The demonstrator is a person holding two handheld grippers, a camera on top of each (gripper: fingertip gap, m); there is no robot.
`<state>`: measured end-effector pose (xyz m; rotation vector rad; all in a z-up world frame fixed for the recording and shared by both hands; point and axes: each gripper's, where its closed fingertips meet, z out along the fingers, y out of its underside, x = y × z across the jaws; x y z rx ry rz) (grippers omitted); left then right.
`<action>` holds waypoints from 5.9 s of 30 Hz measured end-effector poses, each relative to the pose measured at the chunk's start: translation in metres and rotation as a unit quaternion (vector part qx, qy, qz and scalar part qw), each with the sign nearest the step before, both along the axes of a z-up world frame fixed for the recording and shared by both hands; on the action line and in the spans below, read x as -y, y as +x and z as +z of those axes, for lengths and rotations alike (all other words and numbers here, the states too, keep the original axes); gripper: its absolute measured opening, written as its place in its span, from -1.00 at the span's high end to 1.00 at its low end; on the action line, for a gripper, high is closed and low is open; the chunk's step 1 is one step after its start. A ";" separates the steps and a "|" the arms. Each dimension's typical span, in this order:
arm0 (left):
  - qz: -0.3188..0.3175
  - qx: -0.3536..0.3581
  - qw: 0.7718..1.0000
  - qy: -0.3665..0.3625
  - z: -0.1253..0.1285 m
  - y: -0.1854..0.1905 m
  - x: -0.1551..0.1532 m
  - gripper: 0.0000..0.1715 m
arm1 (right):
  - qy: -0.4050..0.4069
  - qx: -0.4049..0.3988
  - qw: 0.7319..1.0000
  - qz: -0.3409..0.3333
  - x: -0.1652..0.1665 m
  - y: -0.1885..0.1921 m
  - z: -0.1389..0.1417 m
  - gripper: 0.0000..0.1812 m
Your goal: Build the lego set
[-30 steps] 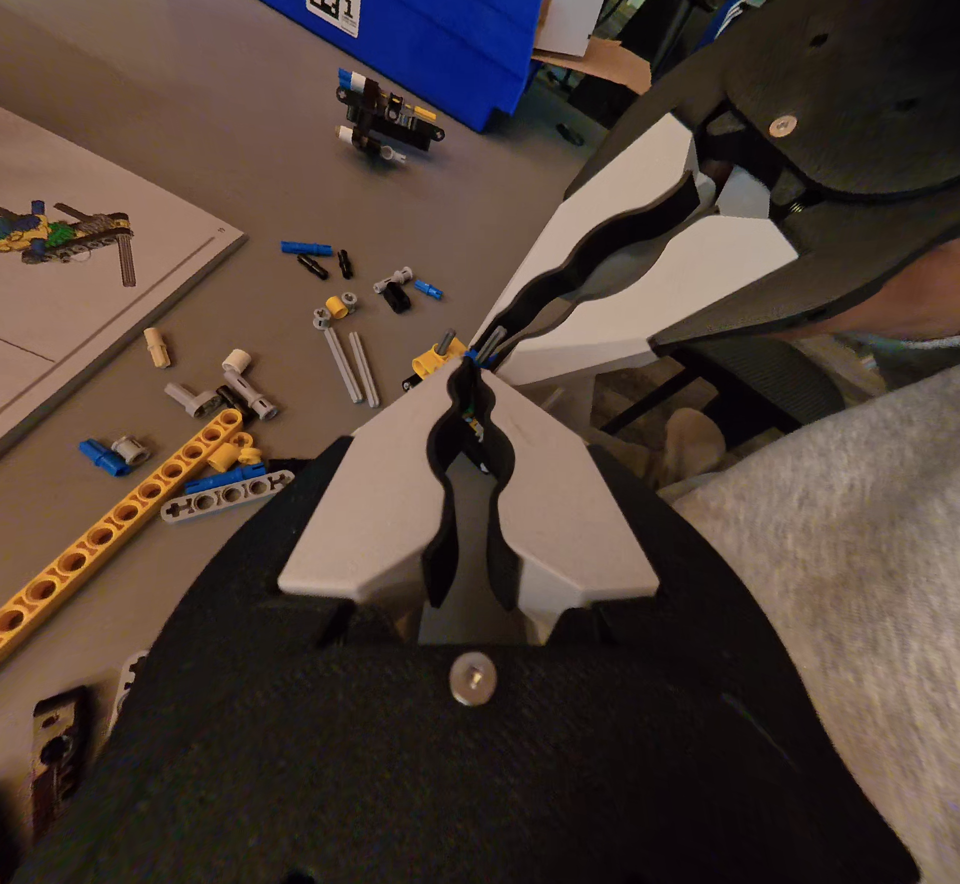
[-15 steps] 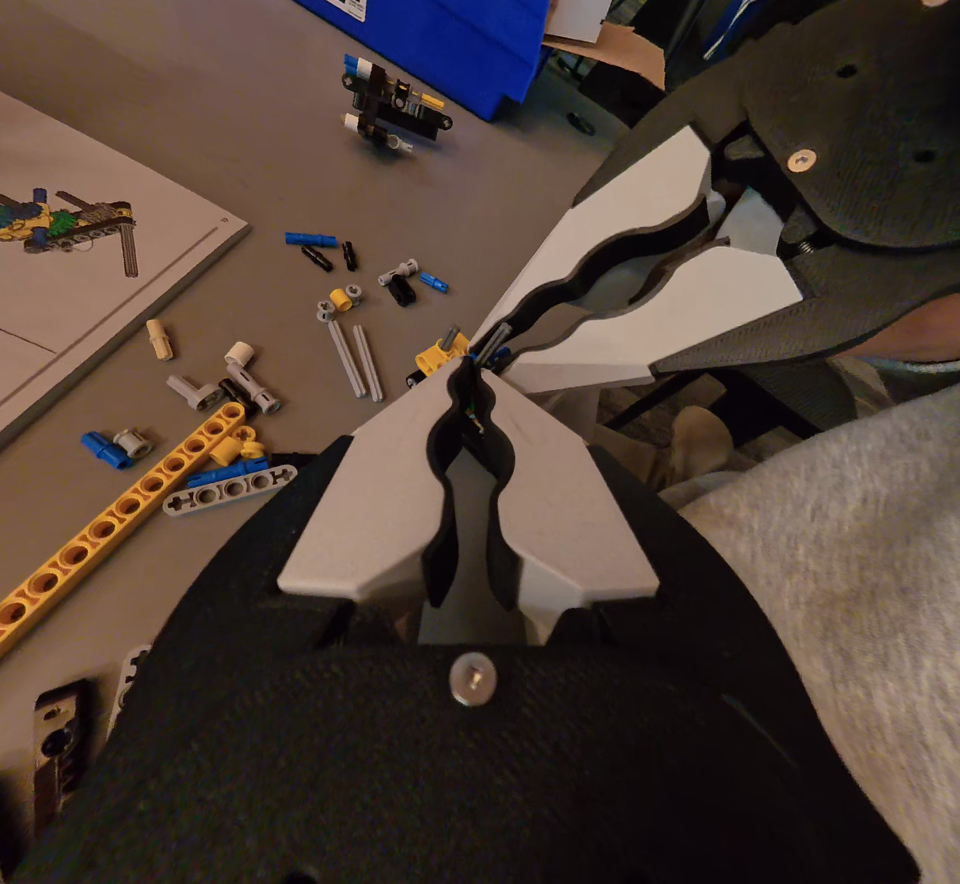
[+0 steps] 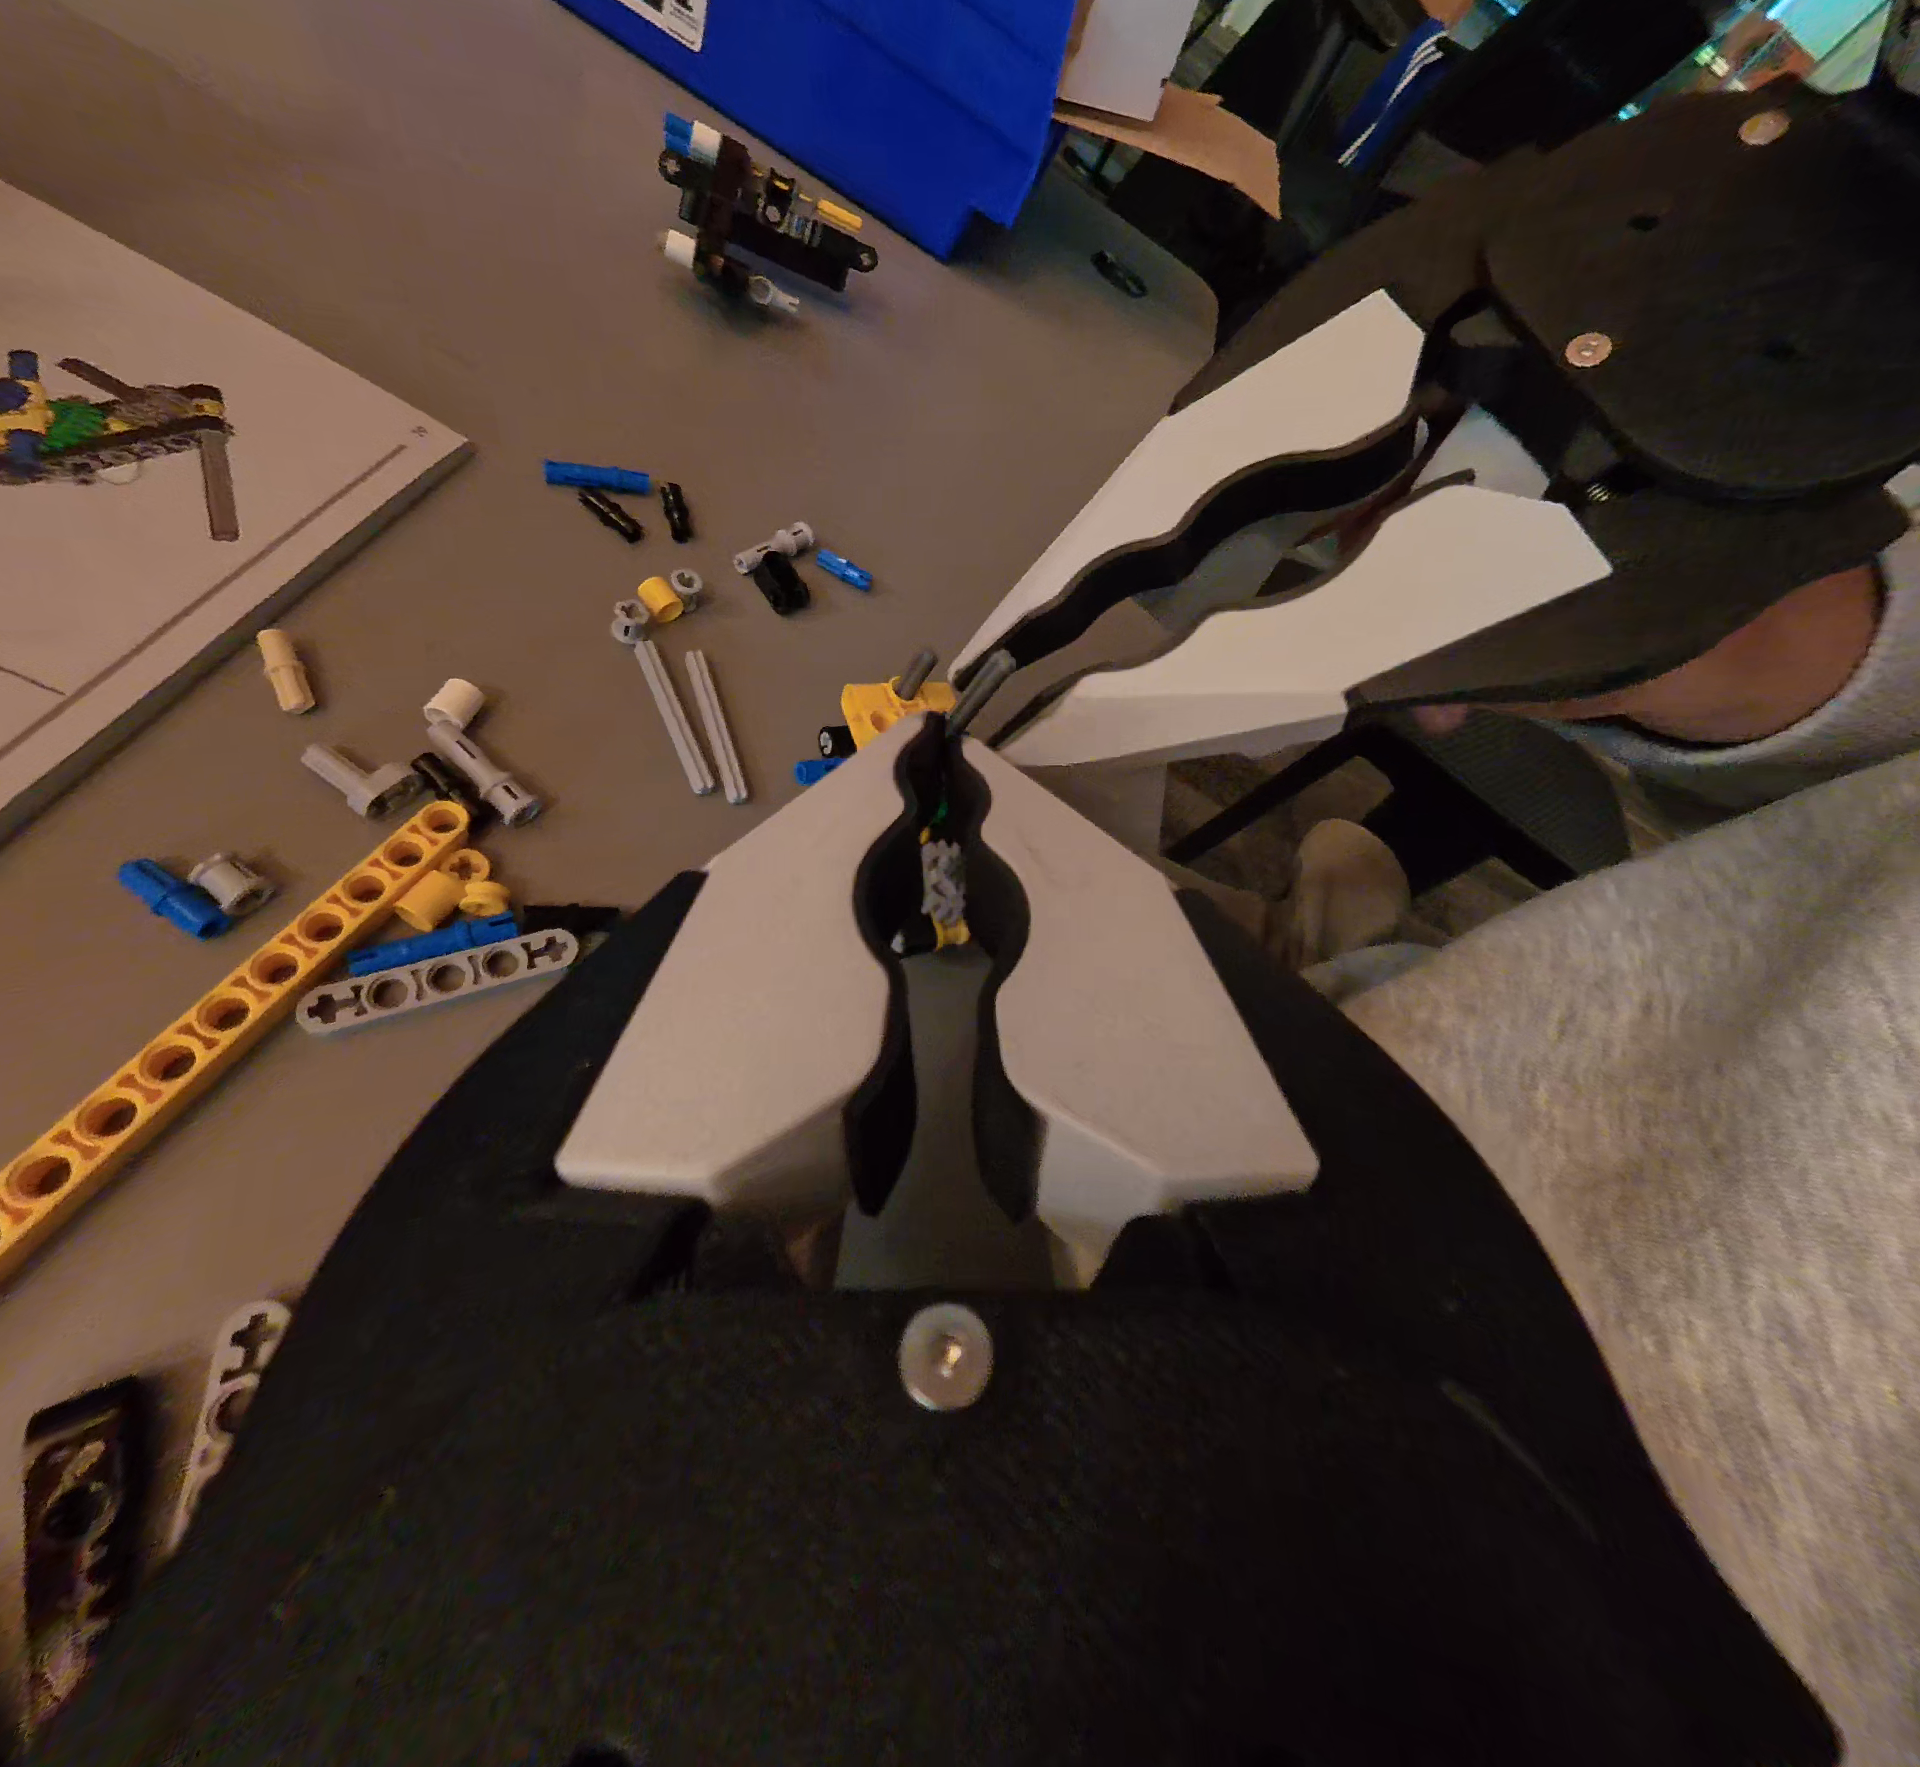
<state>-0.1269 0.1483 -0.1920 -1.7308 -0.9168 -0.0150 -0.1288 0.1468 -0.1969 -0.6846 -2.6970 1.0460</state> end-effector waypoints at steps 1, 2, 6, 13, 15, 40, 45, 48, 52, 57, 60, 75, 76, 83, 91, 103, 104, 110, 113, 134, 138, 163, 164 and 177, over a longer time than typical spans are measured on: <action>-0.001 0.002 1.000 0.000 0.000 0.000 0.000 1.00 | -0.001 -0.001 1.000 0.000 0.000 -0.001 -0.001 0.87; -0.001 0.003 1.000 -0.002 -0.001 0.000 -0.001 1.00 | 0.000 0.001 1.000 0.001 0.000 -0.001 -0.003 0.87; -0.001 0.002 1.000 -0.006 -0.002 -0.001 -0.002 1.00 | -0.012 0.002 1.000 0.009 0.003 0.000 -0.004 0.90; -0.006 0.013 1.000 -0.009 -0.004 -0.002 -0.002 1.00 | -0.013 0.006 1.000 0.022 0.003 0.000 -0.004 0.90; -0.007 0.016 1.000 -0.009 -0.004 -0.001 -0.002 1.00 | -0.010 0.008 1.000 0.026 0.002 0.000 -0.005 0.91; -0.006 0.049 0.996 0.070 0.012 -0.001 0.014 0.87 | -0.026 0.002 1.000 0.014 -0.025 -0.003 0.000 0.86; 0.020 0.024 0.997 0.065 0.017 -0.004 0.035 0.93 | -0.042 -0.028 0.998 0.026 -0.028 -0.003 -0.007 0.85; 0.033 -0.001 0.998 0.052 0.017 0.001 0.050 1.00 | -0.062 -0.105 0.992 -0.008 -0.041 -0.023 0.001 1.00; 0.067 -0.031 0.997 0.031 0.020 -0.006 0.075 1.00 | -0.121 -0.235 0.963 -0.042 -0.054 -0.059 0.016 1.00; 0.220 -0.126 0.967 -0.038 0.042 -0.027 0.150 1.00 | -0.151 -0.254 0.953 -0.065 -0.061 -0.074 0.035 1.00; 0.298 -0.131 0.941 -0.096 0.040 -0.030 0.192 1.00 | -0.168 -0.194 0.964 -0.065 -0.060 -0.071 0.022 0.98; 0.387 -0.124 0.894 -0.190 0.028 -0.015 0.232 1.00 | -0.178 -0.250 0.952 -0.014 -0.019 -0.040 0.064 1.00; 0.390 -0.119 0.894 -0.184 0.027 -0.013 0.234 1.00 | -0.198 -0.233 0.952 0.003 -0.002 -0.030 0.069 1.00; 0.445 -0.143 0.865 -0.183 0.031 0.004 0.264 1.00 | -0.154 -0.121 0.973 0.122 0.090 0.027 0.045 0.99; 0.464 -0.146 0.867 -0.110 0.035 0.012 0.275 1.00 | -0.168 -0.003 0.975 0.146 0.133 0.072 0.024 0.90; 0.449 -0.154 0.872 -0.123 0.035 0.014 0.268 1.00 | -0.119 -0.008 0.985 0.129 0.145 0.073 0.008 0.93; 0.454 -0.151 0.870 -0.123 0.034 0.014 0.270 1.00 | -0.117 -0.004 0.985 0.124 0.146 0.073 0.006 0.92; 0.469 -0.139 0.864 -0.124 0.030 0.015 0.278 1.00 | -0.075 -0.025 0.992 0.094 0.143 0.058 -0.008 0.78; 0.467 -0.138 0.865 -0.120 0.030 0.015 0.277 1.00 | -0.077 -0.017 0.993 0.092 0.146 0.058 -0.011 0.72; 0.448 -0.166 0.868 -0.137 0.034 0.015 0.266 1.00 | -0.055 -0.003 0.995 0.089 0.144 0.064 -0.023 0.78; 0.432 -0.194 0.873 -0.119 0.045 0.016 0.255 1.00 | -0.116 -0.044 0.986 0.112 0.132 0.066 0.017 0.78; 0.088 -0.097 0.986 -0.098 0.003 -0.006 0.001 0.56 | -0.111 -0.034 0.988 0.103 -0.014 -0.020 0.014 0.78; 0.084 -0.094 0.987 -0.103 0.002 -0.007 0.000 0.56 | -0.113 -0.032 0.987 0.111 -0.013 -0.020 0.015 0.78; 0.073 -0.077 0.987 -0.116 -0.006 -0.008 -0.005 0.58 | -0.052 -0.015 0.993 0.102 -0.037 -0.031 -0.011 0.78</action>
